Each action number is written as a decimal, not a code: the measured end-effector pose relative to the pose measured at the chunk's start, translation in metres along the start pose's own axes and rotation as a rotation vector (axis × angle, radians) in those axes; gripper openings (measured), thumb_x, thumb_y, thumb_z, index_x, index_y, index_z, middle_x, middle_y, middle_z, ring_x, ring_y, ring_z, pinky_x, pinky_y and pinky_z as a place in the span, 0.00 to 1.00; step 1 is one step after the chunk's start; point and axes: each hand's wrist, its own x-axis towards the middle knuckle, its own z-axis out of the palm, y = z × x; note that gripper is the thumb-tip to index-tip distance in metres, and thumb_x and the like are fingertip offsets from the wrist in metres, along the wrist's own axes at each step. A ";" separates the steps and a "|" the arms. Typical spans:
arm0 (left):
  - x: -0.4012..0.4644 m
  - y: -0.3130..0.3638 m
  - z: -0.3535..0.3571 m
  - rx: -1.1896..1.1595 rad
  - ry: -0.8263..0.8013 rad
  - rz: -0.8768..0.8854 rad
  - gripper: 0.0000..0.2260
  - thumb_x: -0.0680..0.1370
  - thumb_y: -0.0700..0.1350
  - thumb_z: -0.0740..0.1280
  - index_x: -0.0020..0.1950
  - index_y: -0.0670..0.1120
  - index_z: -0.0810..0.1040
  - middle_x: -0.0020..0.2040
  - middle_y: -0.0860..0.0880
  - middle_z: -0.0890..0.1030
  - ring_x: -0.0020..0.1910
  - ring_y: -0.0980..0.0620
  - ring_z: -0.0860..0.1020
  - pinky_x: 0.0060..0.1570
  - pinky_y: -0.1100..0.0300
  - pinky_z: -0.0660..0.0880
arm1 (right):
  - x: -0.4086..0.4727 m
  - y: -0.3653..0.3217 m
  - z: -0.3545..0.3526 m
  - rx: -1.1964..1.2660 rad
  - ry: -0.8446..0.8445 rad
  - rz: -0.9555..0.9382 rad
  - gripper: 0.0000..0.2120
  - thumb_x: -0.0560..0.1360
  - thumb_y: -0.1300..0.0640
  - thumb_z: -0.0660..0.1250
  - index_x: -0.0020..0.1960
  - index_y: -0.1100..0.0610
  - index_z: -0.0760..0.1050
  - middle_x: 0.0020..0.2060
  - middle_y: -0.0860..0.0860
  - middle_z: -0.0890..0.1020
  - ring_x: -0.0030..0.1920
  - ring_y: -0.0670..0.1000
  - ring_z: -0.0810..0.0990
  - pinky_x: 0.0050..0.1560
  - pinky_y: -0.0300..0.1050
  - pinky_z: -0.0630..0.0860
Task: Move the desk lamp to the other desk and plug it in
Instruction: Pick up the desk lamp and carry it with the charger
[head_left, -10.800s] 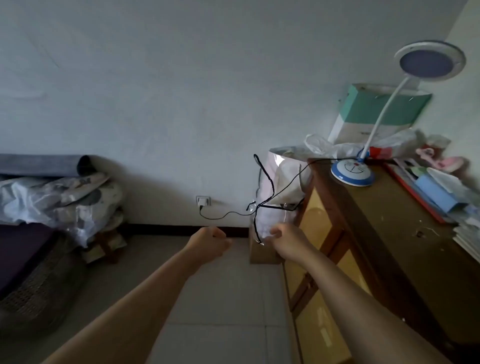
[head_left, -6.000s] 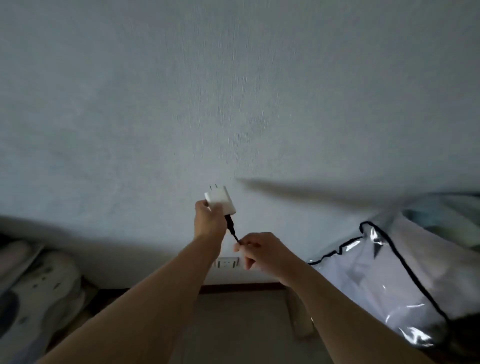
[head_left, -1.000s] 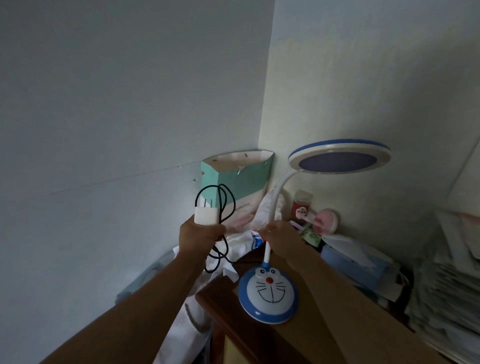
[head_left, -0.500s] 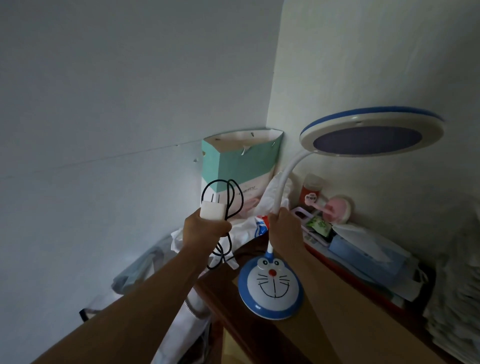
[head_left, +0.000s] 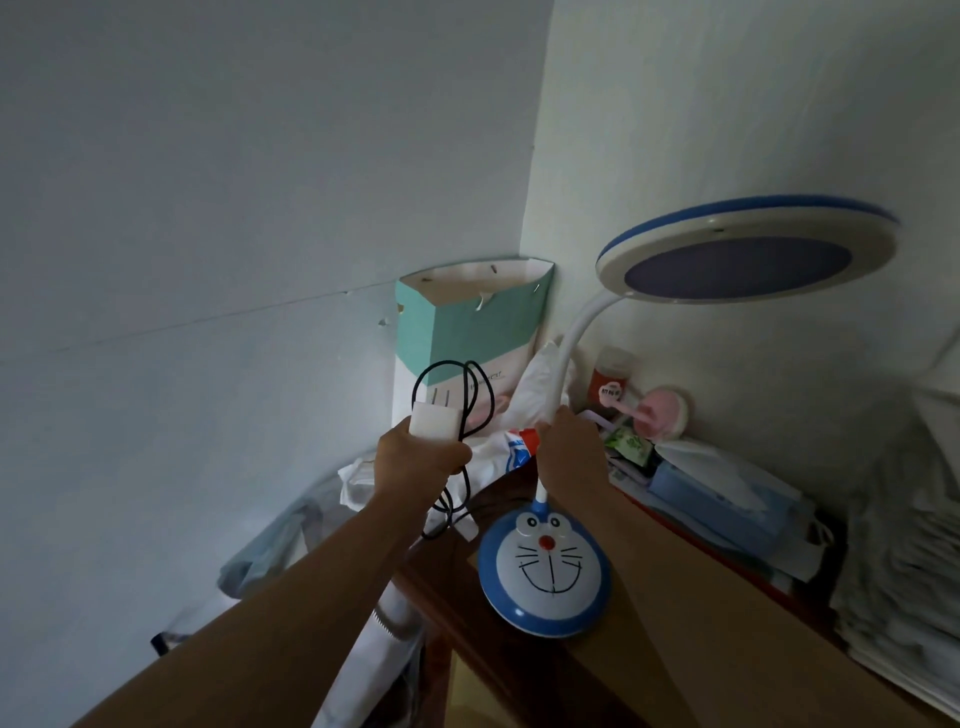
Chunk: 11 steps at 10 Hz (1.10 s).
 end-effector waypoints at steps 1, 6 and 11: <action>-0.002 0.003 -0.002 0.014 -0.036 0.009 0.17 0.64 0.36 0.73 0.51 0.41 0.77 0.41 0.42 0.80 0.39 0.44 0.78 0.33 0.60 0.73 | -0.005 -0.005 -0.012 -0.012 -0.022 0.002 0.10 0.78 0.60 0.57 0.55 0.65 0.71 0.52 0.62 0.78 0.53 0.61 0.78 0.44 0.43 0.68; -0.048 0.011 -0.026 0.015 -0.279 0.094 0.15 0.64 0.38 0.75 0.47 0.43 0.75 0.35 0.47 0.78 0.33 0.50 0.77 0.32 0.60 0.73 | -0.094 -0.027 -0.065 0.073 0.093 0.252 0.11 0.79 0.60 0.58 0.56 0.66 0.73 0.53 0.61 0.80 0.51 0.58 0.80 0.50 0.45 0.78; -0.152 0.019 0.020 -0.012 -0.652 0.100 0.15 0.67 0.38 0.74 0.50 0.38 0.76 0.40 0.42 0.78 0.35 0.49 0.76 0.29 0.60 0.71 | -0.213 0.013 -0.148 -0.048 0.271 0.532 0.13 0.78 0.63 0.55 0.56 0.69 0.73 0.55 0.66 0.78 0.57 0.65 0.76 0.58 0.56 0.74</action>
